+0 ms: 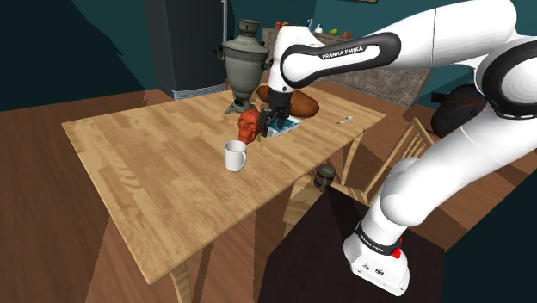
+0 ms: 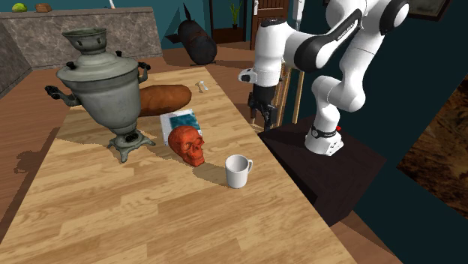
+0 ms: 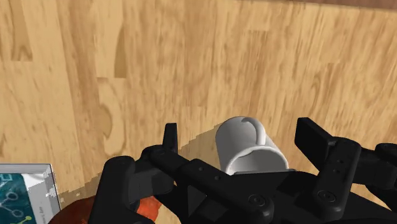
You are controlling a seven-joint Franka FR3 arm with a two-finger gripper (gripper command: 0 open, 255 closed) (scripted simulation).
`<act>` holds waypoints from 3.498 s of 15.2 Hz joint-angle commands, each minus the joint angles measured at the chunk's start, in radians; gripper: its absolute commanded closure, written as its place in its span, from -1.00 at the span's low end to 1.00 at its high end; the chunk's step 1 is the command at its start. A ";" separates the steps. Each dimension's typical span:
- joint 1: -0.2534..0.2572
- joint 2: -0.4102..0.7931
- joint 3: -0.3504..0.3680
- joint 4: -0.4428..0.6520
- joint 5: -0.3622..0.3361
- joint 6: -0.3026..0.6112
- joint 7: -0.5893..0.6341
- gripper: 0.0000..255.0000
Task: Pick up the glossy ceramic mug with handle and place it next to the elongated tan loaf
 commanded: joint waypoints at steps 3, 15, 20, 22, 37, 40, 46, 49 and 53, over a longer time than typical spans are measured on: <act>0.002 0.162 -0.003 0.070 0.009 0.090 -0.022 -1.00; 0.008 0.489 -0.001 0.243 0.029 0.239 -0.061 -1.00; 0.009 0.517 0.000 0.227 0.030 0.283 -0.061 -1.00; 0.009 0.517 0.000 0.227 0.030 0.283 -0.061 -1.00; 0.009 0.510 0.000 0.232 0.029 0.271 -0.060 1.00; 0.009 0.489 0.000 0.248 0.028 0.233 -0.058 1.00; 0.008 0.452 -0.001 0.287 0.027 0.158 -0.054 1.00; 0.008 0.436 -0.001 0.309 0.026 0.120 -0.052 1.00; 0.007 0.417 -0.001 0.341 0.025 0.069 -0.049 1.00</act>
